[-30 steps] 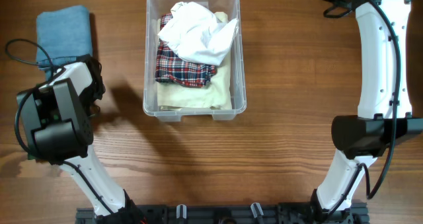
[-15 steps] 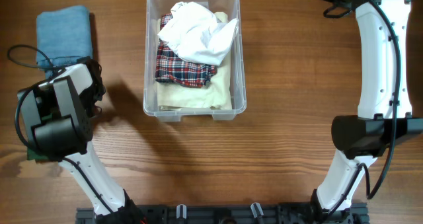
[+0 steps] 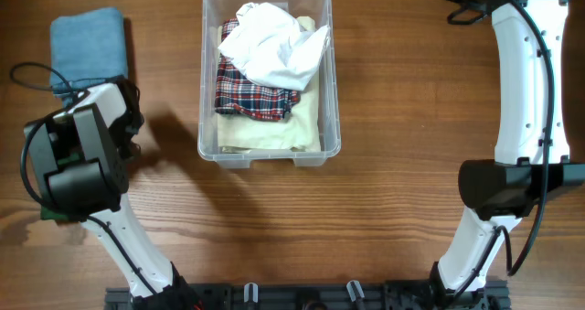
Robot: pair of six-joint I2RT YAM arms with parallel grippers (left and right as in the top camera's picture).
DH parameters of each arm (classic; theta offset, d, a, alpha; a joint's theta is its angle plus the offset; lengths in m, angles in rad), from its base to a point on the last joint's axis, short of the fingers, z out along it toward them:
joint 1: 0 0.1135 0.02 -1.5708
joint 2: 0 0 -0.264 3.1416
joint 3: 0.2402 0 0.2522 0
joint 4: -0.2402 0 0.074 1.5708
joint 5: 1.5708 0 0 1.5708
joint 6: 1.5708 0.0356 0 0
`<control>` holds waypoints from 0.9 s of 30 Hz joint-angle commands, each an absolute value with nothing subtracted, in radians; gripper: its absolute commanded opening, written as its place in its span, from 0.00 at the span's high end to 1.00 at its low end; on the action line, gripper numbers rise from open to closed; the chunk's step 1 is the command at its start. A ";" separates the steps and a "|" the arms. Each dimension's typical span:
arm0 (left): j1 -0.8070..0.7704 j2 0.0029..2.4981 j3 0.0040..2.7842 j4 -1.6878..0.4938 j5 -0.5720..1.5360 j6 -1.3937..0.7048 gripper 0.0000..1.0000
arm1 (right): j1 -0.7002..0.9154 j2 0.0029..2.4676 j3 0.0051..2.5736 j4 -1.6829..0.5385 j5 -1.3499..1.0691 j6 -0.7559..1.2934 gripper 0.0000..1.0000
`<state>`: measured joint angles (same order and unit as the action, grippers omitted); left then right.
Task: Pack container
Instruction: 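Lift the green cloth with the left gripper and carry it right over the bin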
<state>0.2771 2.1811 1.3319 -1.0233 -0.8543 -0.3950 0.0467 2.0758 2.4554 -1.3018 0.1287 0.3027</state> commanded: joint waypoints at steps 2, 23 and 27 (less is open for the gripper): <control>0.274 2.197 1.451 -1.125 -0.683 -0.401 0.96 | 0.047 2.085 2.455 -1.302 0.138 0.315 0.00; 0.255 1.821 1.621 -1.308 -0.231 -0.271 0.96 | 0.047 2.085 2.455 -1.302 0.138 0.315 0.00; 0.217 1.727 1.621 -1.308 -0.118 -0.159 0.96 | 0.047 2.085 2.455 -1.302 0.138 0.315 0.00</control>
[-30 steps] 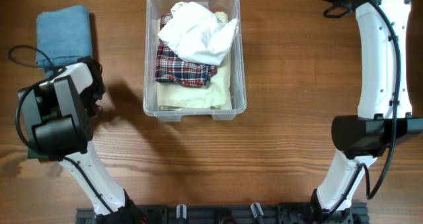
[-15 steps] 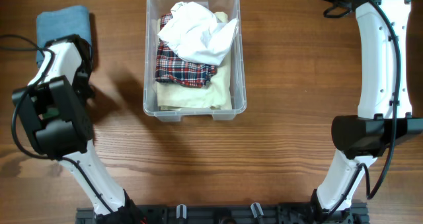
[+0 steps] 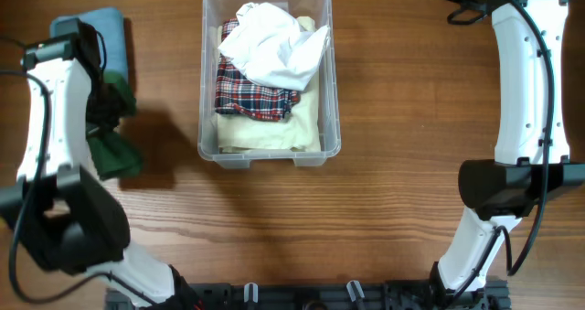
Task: Pack container
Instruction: 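Lift the green cloth with the left gripper and carry it right over the bin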
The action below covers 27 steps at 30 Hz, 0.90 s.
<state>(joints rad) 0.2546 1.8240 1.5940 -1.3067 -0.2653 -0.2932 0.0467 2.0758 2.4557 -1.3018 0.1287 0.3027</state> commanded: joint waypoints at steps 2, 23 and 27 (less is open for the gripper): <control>0.189 1.677 1.621 -1.302 -0.058 -0.098 0.96 | 0.047 2.085 2.455 -1.302 0.138 0.315 0.00; -0.407 1.539 1.621 -1.029 -0.434 0.471 0.96 | 0.047 2.085 2.455 -1.302 0.138 0.315 0.00; -0.533 1.552 1.621 -0.941 -0.535 0.521 0.96 | 0.047 2.085 2.455 -1.302 0.138 0.315 0.00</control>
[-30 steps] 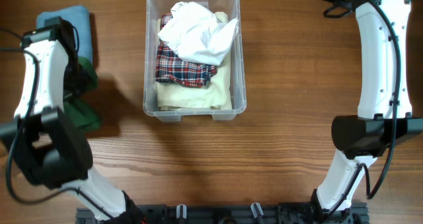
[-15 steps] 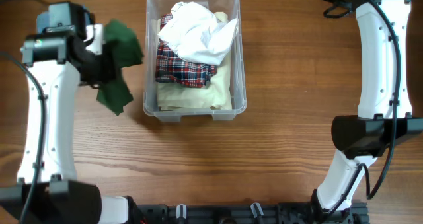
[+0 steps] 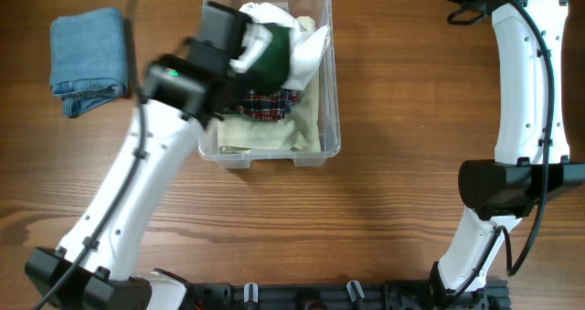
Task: Pack container
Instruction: 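Lift the green cloth with the left gripper and carry it right over the bin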
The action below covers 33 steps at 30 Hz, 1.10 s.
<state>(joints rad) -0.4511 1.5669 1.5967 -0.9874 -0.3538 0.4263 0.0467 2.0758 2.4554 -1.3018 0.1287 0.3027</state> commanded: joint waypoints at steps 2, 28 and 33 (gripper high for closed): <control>-0.575 1.571 1.621 -0.919 -0.590 0.521 0.96 | 0.047 2.085 2.455 -1.302 0.138 0.315 0.00; -0.709 1.769 1.617 -1.056 -0.797 0.043 0.96 | 0.047 2.085 2.455 -1.302 0.138 0.315 0.00; -0.708 1.769 1.581 -1.055 -0.797 -0.010 0.96 | 0.047 2.085 2.455 -1.302 0.138 0.315 0.00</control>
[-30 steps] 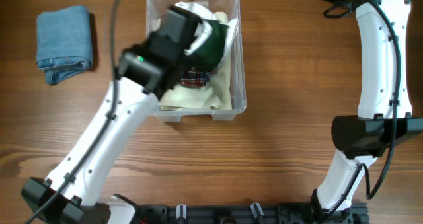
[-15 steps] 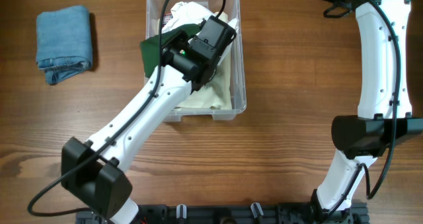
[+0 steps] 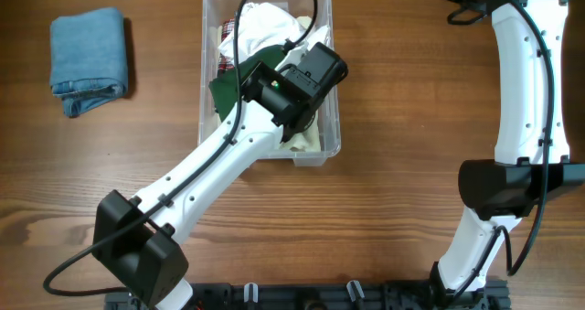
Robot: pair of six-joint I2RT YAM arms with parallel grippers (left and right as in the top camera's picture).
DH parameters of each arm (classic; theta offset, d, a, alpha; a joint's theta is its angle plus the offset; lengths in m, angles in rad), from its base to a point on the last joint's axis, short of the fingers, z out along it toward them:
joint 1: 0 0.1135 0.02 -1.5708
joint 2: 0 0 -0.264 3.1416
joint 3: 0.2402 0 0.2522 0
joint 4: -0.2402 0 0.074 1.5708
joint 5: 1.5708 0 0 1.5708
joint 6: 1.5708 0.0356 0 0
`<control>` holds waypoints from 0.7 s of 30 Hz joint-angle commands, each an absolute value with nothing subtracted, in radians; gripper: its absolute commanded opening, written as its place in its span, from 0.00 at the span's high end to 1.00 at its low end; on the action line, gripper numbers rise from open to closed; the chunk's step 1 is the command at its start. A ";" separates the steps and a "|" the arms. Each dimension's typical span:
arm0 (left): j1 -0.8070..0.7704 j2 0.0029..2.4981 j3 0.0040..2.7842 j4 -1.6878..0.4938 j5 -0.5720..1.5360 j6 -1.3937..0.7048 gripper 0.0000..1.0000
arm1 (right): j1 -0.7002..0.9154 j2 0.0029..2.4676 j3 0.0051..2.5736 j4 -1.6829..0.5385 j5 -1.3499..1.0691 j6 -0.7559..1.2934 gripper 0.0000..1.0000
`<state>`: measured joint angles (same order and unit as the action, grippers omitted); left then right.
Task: Pack container
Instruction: 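Lift the green cloth with the left gripper and carry it right over the bin, then lower the green cloth into the bin's front half beside the plaid cloth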
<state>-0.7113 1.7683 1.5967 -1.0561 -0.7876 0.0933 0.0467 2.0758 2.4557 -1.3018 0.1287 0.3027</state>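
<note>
The clear plastic container (image 3: 335, 100) stands at the table's back middle. In it lie a white garment (image 3: 270, 22) and a cream cloth (image 3: 316, 138). A dark green cloth (image 3: 230, 83) lies across their left side. My left gripper (image 3: 292, 95) is down over the container's middle, right beside the green cloth. Its fingers are hidden under the wrist, so its state does not show. A folded blue cloth (image 3: 89, 47) lies on the table at the far left. My right arm (image 3: 526, 72) reaches to the top right corner, and its fingers are out of frame.
The left arm (image 3: 201, 177) runs diagonally from the front left up to the container. The right arm's base (image 3: 498, 191) stands at the right side. Bare wooden table (image 3: 393, 209) surrounds the container.
The left gripper has moved from the container's back left to its middle. The green cloth, then bunched at the gripper, now lies spread on the clothes on the container's left side.
The left arm was first at the table's left edge, just in front of the blue cloth. It then held a dark green cloth there. After that it held the cloth over the container's back. Now the cloth lies inside on the other clothes.
</note>
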 commanded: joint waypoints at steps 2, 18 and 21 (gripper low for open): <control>-0.708 1.769 1.563 -1.056 -0.785 -0.009 0.96 | 0.047 2.085 2.455 -1.302 0.138 0.315 0.00; -0.710 1.769 1.457 -1.063 -0.716 -0.008 0.96 | 0.047 2.085 2.455 -1.302 0.138 0.315 0.00; -0.710 1.769 1.457 -1.061 -0.714 -0.009 0.96 | 0.047 2.085 2.455 -1.302 0.138 0.315 0.00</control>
<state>-0.7113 1.7683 1.4628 -1.0626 -0.7208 0.0162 0.0467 2.0758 2.4557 -1.3018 0.1287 0.3027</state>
